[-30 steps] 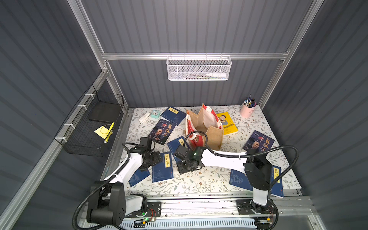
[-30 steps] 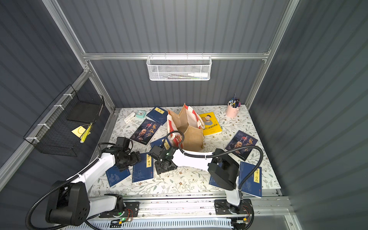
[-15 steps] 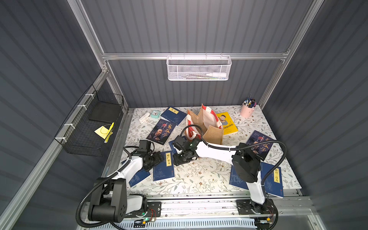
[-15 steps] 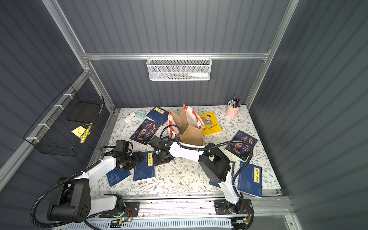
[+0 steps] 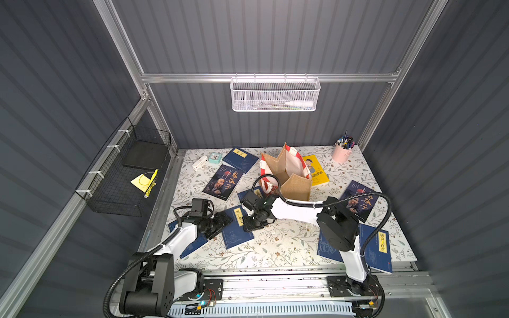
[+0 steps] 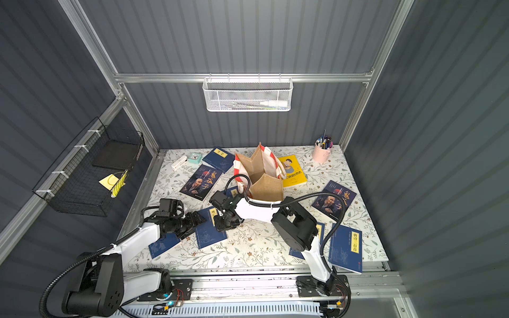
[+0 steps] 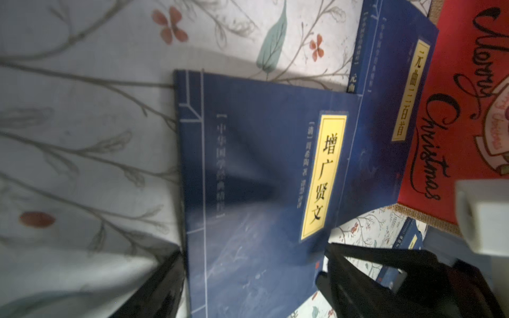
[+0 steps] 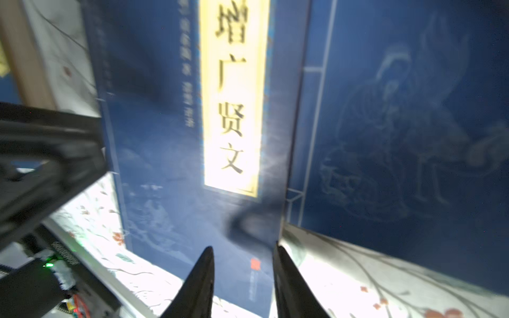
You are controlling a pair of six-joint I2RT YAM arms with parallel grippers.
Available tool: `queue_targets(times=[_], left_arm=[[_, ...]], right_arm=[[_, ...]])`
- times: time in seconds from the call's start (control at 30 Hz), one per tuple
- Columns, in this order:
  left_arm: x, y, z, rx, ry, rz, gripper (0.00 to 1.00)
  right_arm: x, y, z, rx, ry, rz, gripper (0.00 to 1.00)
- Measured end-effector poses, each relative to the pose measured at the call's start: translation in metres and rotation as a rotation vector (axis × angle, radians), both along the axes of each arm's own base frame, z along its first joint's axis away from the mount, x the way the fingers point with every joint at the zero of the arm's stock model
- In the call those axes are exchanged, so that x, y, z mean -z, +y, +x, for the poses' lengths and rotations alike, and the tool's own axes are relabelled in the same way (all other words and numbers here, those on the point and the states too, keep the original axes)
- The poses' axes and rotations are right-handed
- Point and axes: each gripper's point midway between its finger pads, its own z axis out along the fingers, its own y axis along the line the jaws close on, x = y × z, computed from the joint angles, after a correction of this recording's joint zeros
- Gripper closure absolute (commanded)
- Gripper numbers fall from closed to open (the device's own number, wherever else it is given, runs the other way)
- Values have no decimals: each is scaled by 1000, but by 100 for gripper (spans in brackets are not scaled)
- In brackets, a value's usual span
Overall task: Put the books into the canvas bag
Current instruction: Pick up the book from the center of the board.
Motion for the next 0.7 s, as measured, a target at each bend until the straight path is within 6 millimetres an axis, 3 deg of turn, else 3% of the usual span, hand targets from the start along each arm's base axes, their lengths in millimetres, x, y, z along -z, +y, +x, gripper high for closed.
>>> queue_targets(times=[0.33, 0.7], left_arm=[[-6, -12, -13, 24, 8, -93, 21], [-1, -15, -14, -17, -5, -156, 49]], right_arm=[[9, -10, 7, 46, 32, 8, 75], [9, -20, 16, 91, 45, 4, 80]])
